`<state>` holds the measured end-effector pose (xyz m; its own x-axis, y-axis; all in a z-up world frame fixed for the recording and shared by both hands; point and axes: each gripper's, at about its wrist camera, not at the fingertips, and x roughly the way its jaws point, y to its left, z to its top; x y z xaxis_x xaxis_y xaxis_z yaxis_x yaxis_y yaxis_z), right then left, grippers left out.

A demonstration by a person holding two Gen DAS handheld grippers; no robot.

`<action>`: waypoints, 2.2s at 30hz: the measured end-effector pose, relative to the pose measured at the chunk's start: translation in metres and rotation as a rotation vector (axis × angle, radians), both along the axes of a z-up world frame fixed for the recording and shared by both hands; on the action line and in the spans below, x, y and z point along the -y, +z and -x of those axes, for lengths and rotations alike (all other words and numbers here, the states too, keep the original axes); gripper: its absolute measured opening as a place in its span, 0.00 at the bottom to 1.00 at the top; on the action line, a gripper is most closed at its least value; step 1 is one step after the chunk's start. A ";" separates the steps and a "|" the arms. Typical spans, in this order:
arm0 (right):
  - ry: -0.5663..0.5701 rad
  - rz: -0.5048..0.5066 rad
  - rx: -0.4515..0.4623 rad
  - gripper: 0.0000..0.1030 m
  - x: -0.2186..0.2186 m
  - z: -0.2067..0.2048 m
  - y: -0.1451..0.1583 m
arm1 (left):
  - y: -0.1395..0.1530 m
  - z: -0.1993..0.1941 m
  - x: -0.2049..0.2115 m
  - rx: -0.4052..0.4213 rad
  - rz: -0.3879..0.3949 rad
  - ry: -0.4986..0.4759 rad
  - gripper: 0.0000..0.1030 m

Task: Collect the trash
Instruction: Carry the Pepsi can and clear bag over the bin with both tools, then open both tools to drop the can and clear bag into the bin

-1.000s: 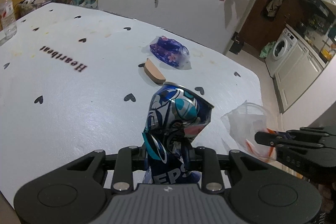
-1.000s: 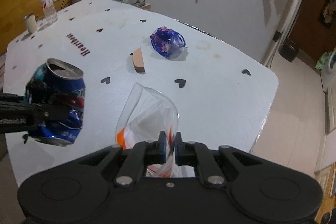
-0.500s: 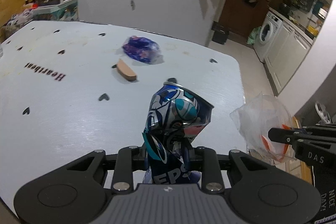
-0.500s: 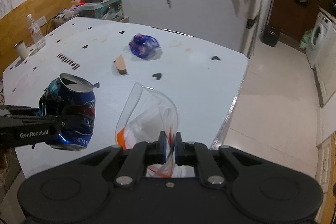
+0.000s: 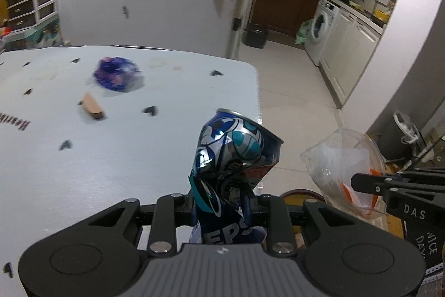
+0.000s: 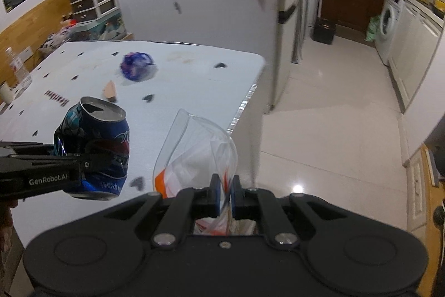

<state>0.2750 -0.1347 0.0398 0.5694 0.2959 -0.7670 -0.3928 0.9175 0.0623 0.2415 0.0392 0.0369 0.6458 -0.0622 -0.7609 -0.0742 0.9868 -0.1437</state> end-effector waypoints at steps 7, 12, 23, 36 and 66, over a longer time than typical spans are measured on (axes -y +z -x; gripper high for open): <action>-0.054 0.005 -0.027 0.07 0.055 -0.011 -0.010 | -0.011 -0.021 0.055 -0.030 0.006 -0.059 0.29; -0.098 0.008 -0.058 0.07 0.094 -0.021 -0.022 | -0.023 -0.038 0.091 -0.056 0.007 -0.104 0.29; -0.192 0.020 -0.151 0.07 0.161 -0.041 -0.061 | -0.067 -0.067 0.148 -0.160 0.020 -0.160 0.28; -0.309 0.003 -0.336 0.07 0.209 -0.076 -0.142 | -0.140 -0.106 0.175 -0.332 0.007 -0.183 0.28; 0.164 0.323 -0.503 0.16 0.130 -0.203 -0.330 | -0.297 -0.145 0.192 -0.597 0.149 -0.020 0.27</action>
<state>0.4777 -0.2648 -0.2906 0.0812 0.0565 -0.9951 -0.5249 0.8511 0.0054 0.3864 -0.1530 -0.2602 0.1084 -0.2032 -0.9731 -0.1660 0.9614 -0.2193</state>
